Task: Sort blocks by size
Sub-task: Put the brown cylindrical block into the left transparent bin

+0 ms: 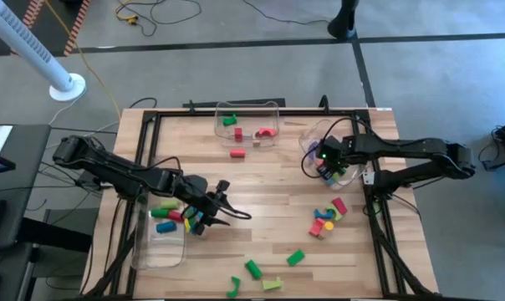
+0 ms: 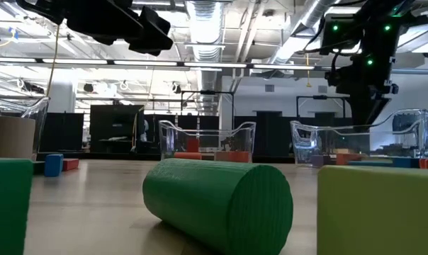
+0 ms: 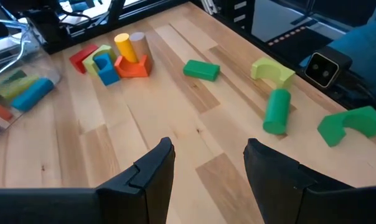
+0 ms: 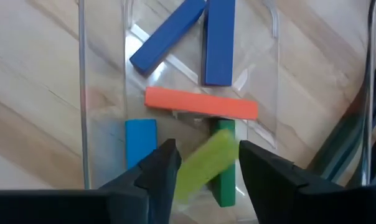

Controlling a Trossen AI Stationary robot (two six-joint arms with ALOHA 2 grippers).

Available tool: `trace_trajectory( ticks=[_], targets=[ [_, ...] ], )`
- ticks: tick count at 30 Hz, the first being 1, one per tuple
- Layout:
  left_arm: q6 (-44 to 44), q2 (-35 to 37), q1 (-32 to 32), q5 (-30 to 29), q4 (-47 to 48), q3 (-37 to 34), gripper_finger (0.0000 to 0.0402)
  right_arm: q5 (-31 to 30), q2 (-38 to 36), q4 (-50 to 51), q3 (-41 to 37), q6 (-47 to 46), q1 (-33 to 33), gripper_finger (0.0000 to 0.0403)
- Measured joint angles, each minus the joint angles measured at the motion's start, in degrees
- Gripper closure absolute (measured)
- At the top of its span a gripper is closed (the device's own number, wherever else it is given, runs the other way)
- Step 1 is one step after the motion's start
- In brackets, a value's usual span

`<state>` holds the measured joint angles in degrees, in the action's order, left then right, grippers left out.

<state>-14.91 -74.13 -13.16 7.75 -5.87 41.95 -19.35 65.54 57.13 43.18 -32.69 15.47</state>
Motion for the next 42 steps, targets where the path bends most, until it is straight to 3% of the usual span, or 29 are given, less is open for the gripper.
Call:
trace_trajectory(
  ticks=[7, 19, 28, 42],
  targets=[
    [1.2, 0.0, 0.0, 0.0, 0.0, 0.0, 0.0219, -0.2, -1.2, -0.9, 0.0, -0.2, 0.0, 0.0196],
    [2.4, 0.0, -0.1, 4.0, 0.0, 0.0, 0.0219, -0.6, -9.8, -5.1, 0.0, -0.2, -2.6, 0.0203],
    [3.1, 0.0, -1.2, 4.0, 0.0, 0.0, 0.0219, -0.7, -13.2, -9.9, 0.0, -0.3, -11.8, 0.0203],
    [4.7, 0.0, -1.8, 3.7, -2.3, 0.0, 0.0219, -0.7, -10.7, -18.5, 0.0, -0.4, -29.4, 0.0203]
  ],
)
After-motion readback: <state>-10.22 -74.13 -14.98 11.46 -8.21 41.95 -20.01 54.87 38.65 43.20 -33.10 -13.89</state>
